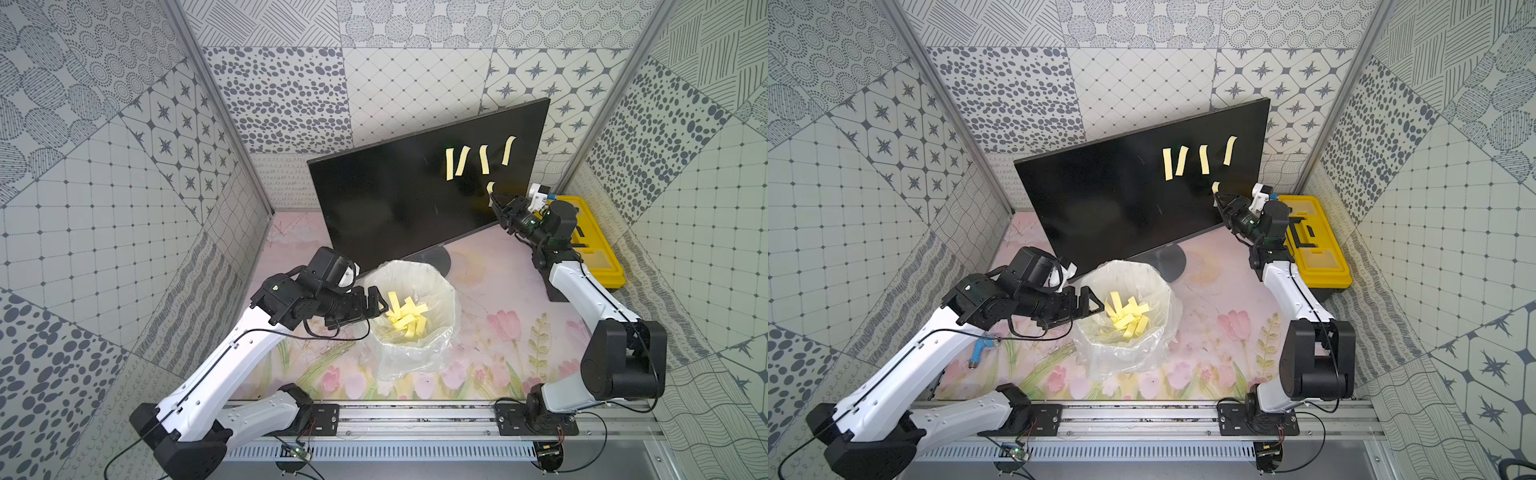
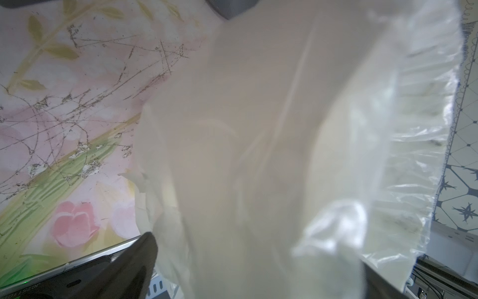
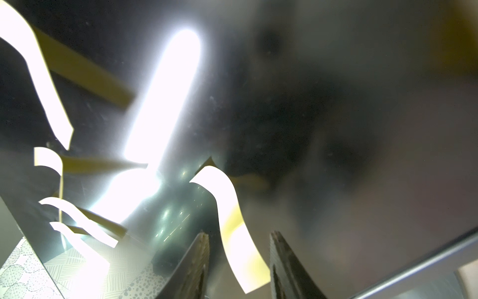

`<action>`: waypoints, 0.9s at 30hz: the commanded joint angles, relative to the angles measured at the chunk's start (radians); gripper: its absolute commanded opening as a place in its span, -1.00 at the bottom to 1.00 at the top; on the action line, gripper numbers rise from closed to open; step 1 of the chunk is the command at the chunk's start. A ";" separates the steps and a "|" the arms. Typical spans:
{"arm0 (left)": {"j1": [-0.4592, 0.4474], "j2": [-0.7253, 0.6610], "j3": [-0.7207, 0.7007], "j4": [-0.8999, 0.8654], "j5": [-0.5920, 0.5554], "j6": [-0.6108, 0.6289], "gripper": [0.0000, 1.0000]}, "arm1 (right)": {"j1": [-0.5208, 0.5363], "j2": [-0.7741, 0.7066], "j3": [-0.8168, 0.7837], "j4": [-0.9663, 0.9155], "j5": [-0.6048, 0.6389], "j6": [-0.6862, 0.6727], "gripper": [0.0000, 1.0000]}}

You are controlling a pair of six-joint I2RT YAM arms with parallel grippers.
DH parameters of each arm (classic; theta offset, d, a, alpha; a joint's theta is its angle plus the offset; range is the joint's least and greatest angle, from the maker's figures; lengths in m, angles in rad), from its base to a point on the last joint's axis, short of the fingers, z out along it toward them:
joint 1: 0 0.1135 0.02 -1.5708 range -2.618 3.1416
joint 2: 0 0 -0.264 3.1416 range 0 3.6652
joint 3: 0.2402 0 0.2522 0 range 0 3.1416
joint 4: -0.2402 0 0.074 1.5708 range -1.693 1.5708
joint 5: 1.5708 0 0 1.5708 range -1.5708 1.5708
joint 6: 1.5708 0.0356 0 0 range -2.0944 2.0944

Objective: Remove the sticky note from the monitor
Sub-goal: Tear off the sticky note from the monitor.

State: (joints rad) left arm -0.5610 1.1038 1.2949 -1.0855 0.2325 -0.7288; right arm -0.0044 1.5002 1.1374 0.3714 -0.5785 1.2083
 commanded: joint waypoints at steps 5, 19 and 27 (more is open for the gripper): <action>-0.010 0.000 0.013 0.003 -0.007 0.008 0.99 | -0.007 0.008 0.000 0.084 -0.017 0.021 -0.32; -0.011 0.001 0.012 0.006 -0.009 0.008 0.99 | -0.023 -0.009 -0.006 0.066 -0.038 0.015 -1.00; -0.011 0.000 0.010 0.004 -0.008 0.011 0.99 | -0.025 -0.083 -0.038 0.015 -0.064 -0.004 -1.00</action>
State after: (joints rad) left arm -0.5610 1.1038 1.2949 -1.0855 0.2321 -0.7284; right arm -0.0261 1.4822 1.1252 0.3859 -0.6197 1.2236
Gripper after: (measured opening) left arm 0.992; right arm 0.066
